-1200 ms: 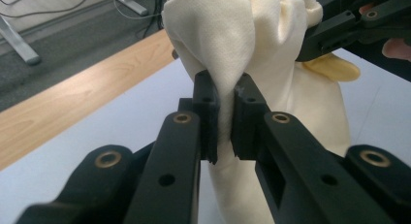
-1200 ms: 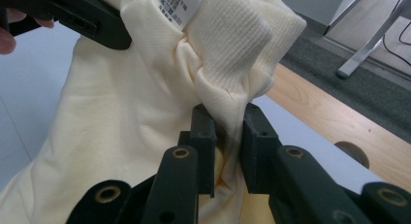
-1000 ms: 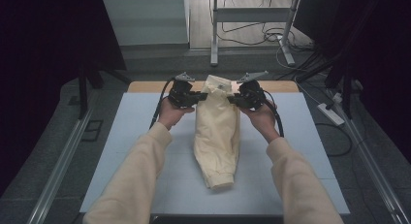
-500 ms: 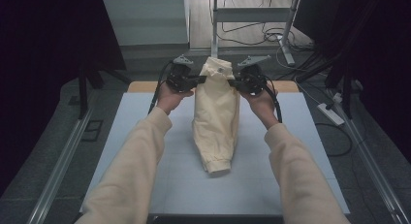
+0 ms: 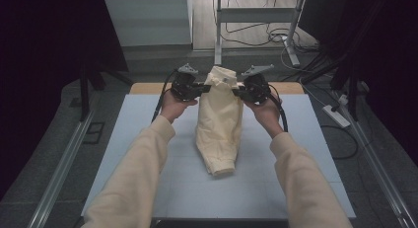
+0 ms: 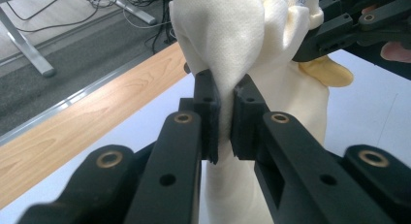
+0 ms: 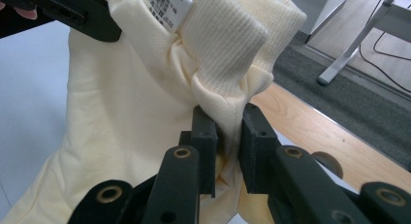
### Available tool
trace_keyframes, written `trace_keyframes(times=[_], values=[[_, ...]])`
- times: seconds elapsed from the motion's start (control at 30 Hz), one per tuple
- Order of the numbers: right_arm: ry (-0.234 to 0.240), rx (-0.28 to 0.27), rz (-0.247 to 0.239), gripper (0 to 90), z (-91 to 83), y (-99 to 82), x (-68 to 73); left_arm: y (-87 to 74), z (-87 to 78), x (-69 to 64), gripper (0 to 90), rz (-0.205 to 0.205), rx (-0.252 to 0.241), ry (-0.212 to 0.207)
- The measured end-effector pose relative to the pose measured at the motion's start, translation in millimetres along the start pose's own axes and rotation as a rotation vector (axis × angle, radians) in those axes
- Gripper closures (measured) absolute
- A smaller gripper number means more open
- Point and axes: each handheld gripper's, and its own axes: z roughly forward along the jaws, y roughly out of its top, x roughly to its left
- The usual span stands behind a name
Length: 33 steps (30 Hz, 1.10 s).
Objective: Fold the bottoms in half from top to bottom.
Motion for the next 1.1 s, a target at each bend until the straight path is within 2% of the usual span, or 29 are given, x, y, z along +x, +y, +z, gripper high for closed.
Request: trace_keyframes(times=[1.1], values=[[0.027, 0.033, 0.014, 77.8, 14.5, -29.0, 10.1, -31.9, 12.0, -6.6, 82.7, -0.019, 0.03, -0.011]])
